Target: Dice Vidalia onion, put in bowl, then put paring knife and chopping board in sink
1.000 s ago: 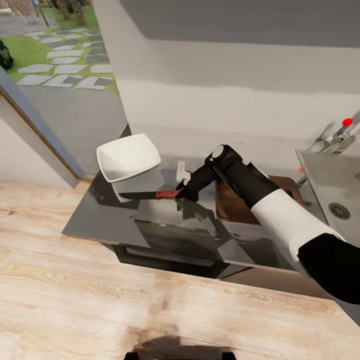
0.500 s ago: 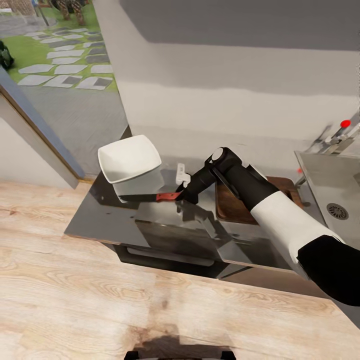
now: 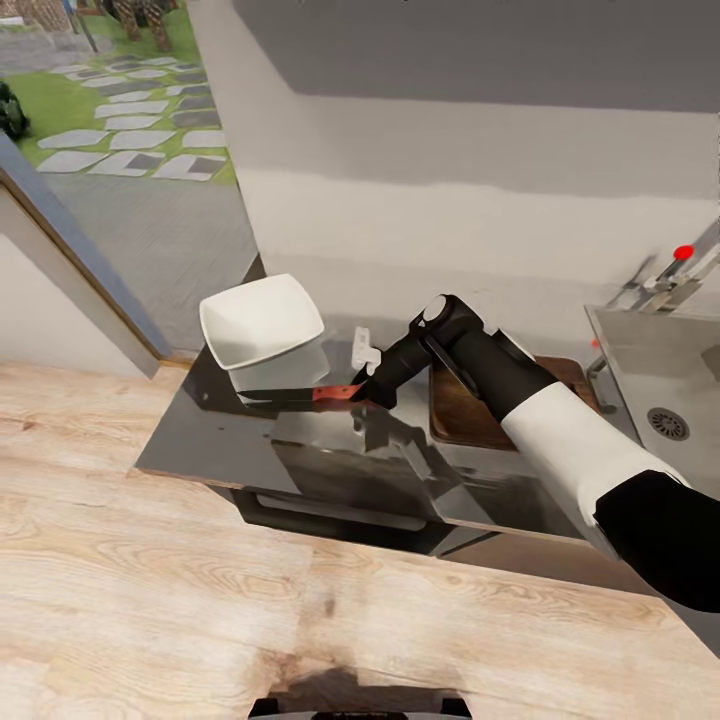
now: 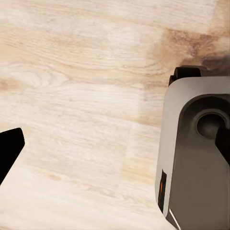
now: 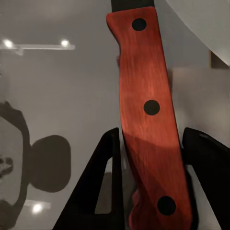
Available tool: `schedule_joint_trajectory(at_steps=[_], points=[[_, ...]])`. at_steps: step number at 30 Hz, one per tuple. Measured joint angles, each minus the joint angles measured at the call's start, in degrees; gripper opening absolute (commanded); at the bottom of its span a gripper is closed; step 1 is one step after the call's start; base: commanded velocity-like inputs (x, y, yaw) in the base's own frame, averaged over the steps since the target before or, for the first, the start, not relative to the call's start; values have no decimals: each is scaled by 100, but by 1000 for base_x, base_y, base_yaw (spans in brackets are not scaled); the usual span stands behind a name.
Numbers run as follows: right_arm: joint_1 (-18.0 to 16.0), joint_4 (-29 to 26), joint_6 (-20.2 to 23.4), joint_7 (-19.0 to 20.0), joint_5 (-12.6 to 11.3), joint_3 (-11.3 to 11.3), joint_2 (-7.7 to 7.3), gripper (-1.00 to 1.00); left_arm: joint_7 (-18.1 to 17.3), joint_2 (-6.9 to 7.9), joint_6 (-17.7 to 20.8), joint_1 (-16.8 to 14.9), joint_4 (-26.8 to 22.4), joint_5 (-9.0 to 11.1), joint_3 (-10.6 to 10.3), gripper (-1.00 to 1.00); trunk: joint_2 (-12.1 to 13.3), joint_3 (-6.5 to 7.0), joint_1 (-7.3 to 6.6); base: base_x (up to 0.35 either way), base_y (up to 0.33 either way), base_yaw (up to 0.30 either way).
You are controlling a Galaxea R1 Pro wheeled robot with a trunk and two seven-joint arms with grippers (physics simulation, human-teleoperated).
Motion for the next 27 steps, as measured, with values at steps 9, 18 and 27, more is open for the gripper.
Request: schedule_joint_trajectory(at_steps=[9, 18, 27], points=[[0, 0, 2, 0, 0, 0, 0, -100, 0, 0, 0, 0, 0, 0, 0, 100, 362, 162, -198, 0, 0, 0], [0, 0, 3, 0, 0, -4, 0, -100, -40, -94, -8, 0, -7, -9, -8, 100, 403, 181, -220, 0, 0, 0], [0, -1, 5, -9, 0, -8, 0, -100, -44, -157, -9, 0, -6, -9, -7, 100, 404, 181, -217, -257, 0, 0]])
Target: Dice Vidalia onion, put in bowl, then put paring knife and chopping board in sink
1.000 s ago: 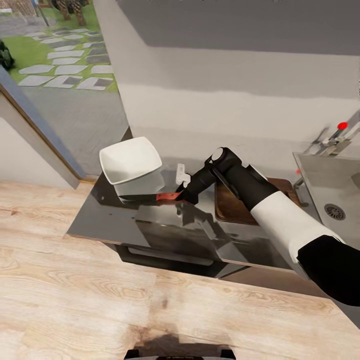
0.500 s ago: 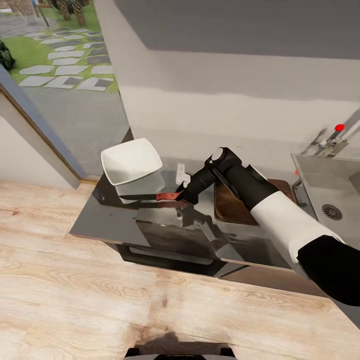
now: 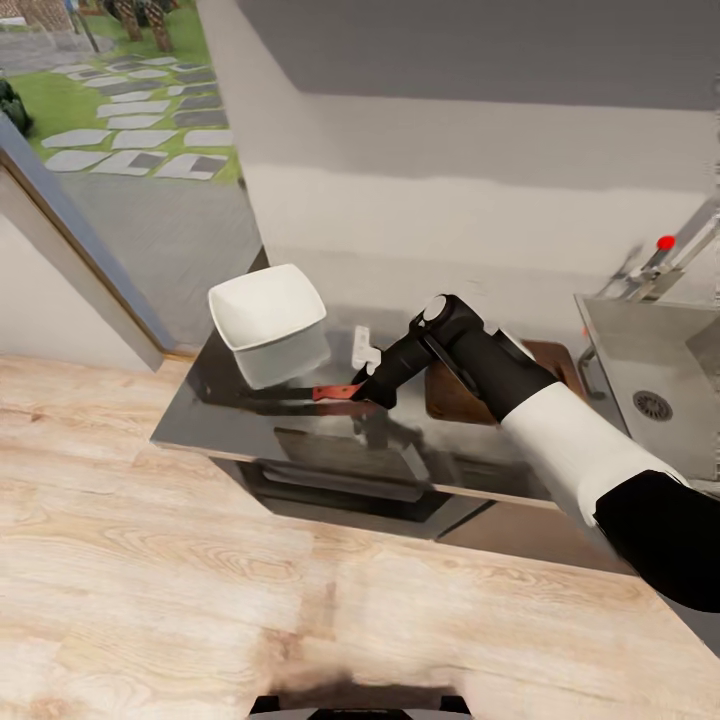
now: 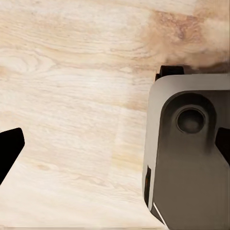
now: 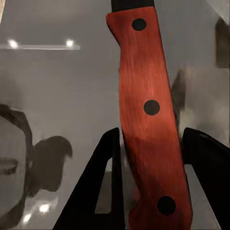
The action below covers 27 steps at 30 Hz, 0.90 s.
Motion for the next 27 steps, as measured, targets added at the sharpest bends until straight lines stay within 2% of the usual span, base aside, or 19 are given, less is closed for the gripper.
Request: schedule_joint_trajectory(at_steps=[10, 19, 23, 27], points=[[-1, -7, 0, -32, 0, 0, 0, -100, 0, 2, 0, 0, 2, 3, 5, 100, 0, 0, 0, -337, 0, 0], [0, -47, 17, -404, 1, -38, 19, -100, 0, -1, 0, 0, 1, 0, -2, 100, 0, 0, 0, -332, 0, 0], [-1, -358, 145, -737, 2, -170, 15, -100, -1, -1, 0, 0, 2, 0, -2, 100, -1, 0, -2, -119, 0, 0], [-1, -993, 694, -1228, -3, -486, 1, -100, 0, -4, 0, 0, 1, 1, 0, 100, -1, 0, -4, -19, 0, 0]])
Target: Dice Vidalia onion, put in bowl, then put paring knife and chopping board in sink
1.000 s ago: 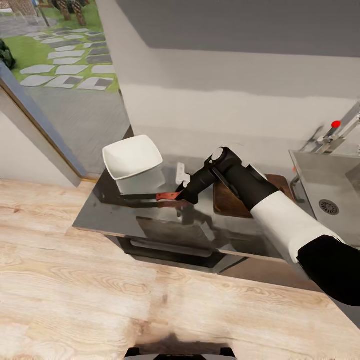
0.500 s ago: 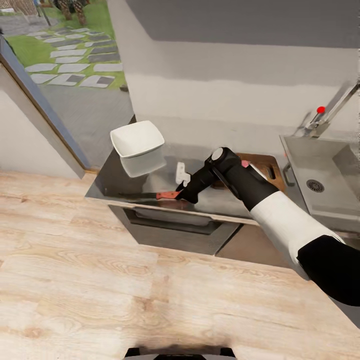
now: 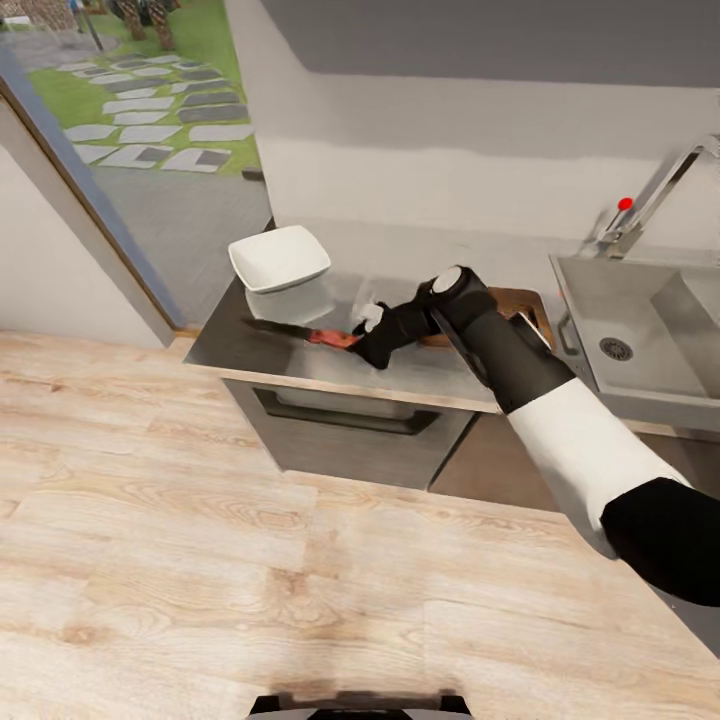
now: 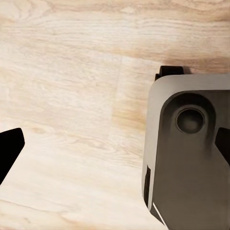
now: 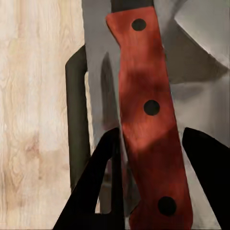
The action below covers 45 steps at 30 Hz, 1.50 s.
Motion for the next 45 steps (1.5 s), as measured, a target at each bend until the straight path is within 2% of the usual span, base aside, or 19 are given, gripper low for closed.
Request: schedule_joint_trajectory(at_steps=[2, 3, 7, 10, 14, 16, 17, 18, 20, 23, 24, 25, 26, 32, 33, 36, 38, 41, 45], points=[[0, -353, 265, -283, -3, -172, -9, -100, 0, 2, 0, 0, 0, 0, -1, 100, 0, 0, 0, -4, 0, 0], [1, -715, 548, -572, -11, -304, -16, -100, -3, -2, 0, 0, 0, -1, -2, 100, -1, 0, -1, -1, 0, 0], [1, -1040, 901, -1064, -20, -356, -13, -100, -7, -5, 0, 0, 1, 0, -2, 100, 0, 0, 0, 0, 0, 0], [2, -1285, 1128, -1696, -21, -369, -11, -100, -8, -5, 0, 0, -2, 0, -2, 100, 0, 0, 0, 0, 0, 0], [2, -1471, 1546, -2844, 27, -360, 1, -100, -9, -6, 0, 0, -3, 0, -1, 100, 0, 0, 0, 0, 0, 0], [2, -1505, 1770, -3554, 183, -335, 5, -100, -9, -6, 0, 0, -4, 0, -1, 100, 0, 0, 0, 0, 0, 0], [2, -1523, 1992, -4269, 639, -266, 7, -100, -9, -9, 0, 0, -4, -5, -1, 100, 0, 0, 0, 0, 0, 0], [2, -1525, 2029, -4358, 680, -254, 8, -100, -9, -10, 0, 0, -4, -6, -2, 100, 0, 0, 0, 0, 0, 0], [2, -1528, 2071, -4489, 998, -239, 10, -100, -9, -12, 0, 0, -4, -7, -2, 100, 0, 0, 0, 0, 0, 0], [2, -1530, 2116, -4594, 1855, -229, 16, -100, -9, -14, -2, 0, -4, -9, -2, 100, 0, 0, 0, 0, 0, 0], [2, -1530, 2123, -4600, 2010, -228, 18, -100, -9, -14, -1, 0, -4, -9, -2, 100, 0, 0, 0, 0, 0, 0], [2, -1530, 2131, -4609, 2315, -227, 32, -100, -9, -14, -4, 0, -4, -9, -2, 100, 0, 0, 0, 0, 0, 0], [7, -1531, 2150, -4615, 2814, -225, 141, -100, -9, -30, -7, 0, -4, -10, -3, 100, 0, 4, 0, 0, 0, 0], [189, -1531, 2184, -4631, 3169, -225, 233, -100, -9, -55, -9, 0, -4, -9, -2, 100, 0, 48, 0, 0, 0, 0], [288, -1530, 2187, -4646, 3285, -227, 238, -100, -9, -56, -9, 0, -4, -9, -2, 100, 1, 57, 0, 0, 0, 0], [588, -1523, 2180, -4737, 3936, -228, 245, -100, -9, -58, -10, 0, -4, -9, -2, 100, 1, 83, 0, 0, 0, 0], [766, -1522, 2177, -4763, 4195, -231, 246, -100, -9, -60, -11, 0, -4, -9, -2, 100, 1, 102, 0, 0, 0, 0], [1044, -1522, 2179, -4819, 4426, -234, 247, -100, -9, -67, -15, 0, -7, -10, -2, 100, 1, 129, 0, 0, 0, 0], [1263, -1522, 2178, -5075, 4523, -235, 247, -100, -9, -69, -15, 0, -5, -10, -1, 100, 0, 166, 0, 0, 0, 0]])
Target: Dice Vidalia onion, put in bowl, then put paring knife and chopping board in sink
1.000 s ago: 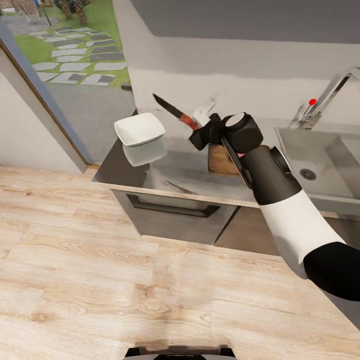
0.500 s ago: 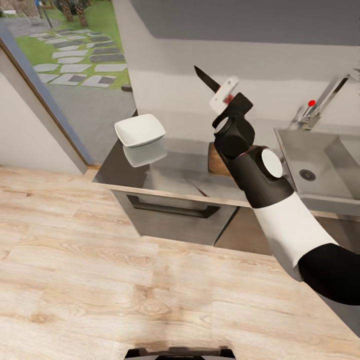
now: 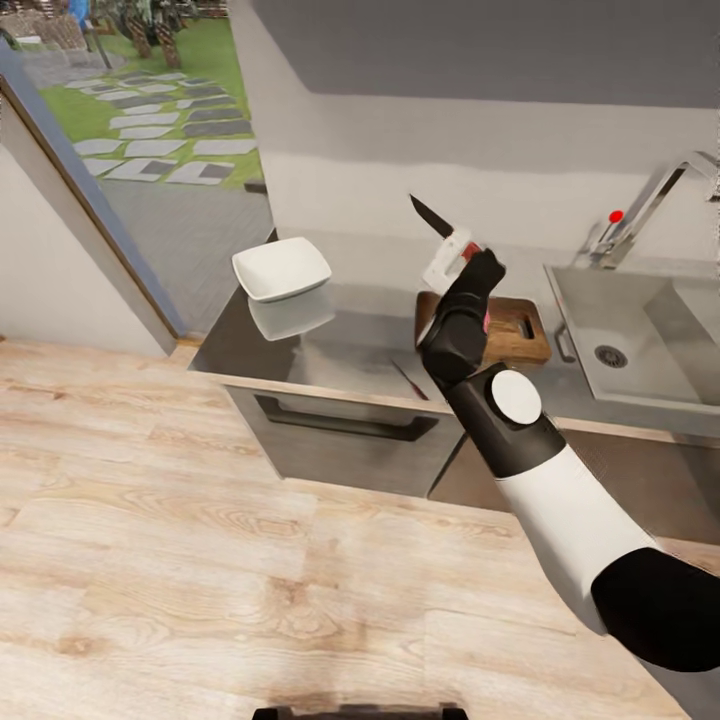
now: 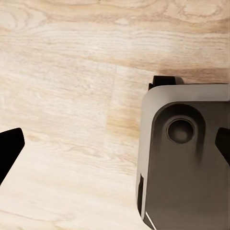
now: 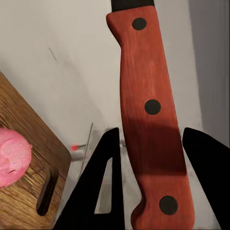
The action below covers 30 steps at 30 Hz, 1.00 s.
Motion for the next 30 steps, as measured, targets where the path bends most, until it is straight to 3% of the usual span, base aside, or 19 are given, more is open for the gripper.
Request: schedule_joint_trajectory(at_steps=[13, 17, 22, 30], points=[[529, -3, -10, -1289, 90, -44, 3, -100, 0, -2, 0, 0, -2, -1, 0, 100, 0, 119, 0, 0, 0, 0], [557, -5, -11, -1660, 110, -221, 18, -100, 0, -5, 2, 0, -6, -4, 0, 100, 0, 156, 0, 0, 0, 0], [581, -6, -21, -1886, 109, -672, 123, -100, 0, -13, 0, 0, -16, -7, 0, 100, 0, 201, 0, 0, 0, 0], [773, 2, -30, -2210, 82, -883, 147, -100, -1, -32, -10, 0, -51, -7, 0, 100, 0, 275, 0, 0, 0, 0]])
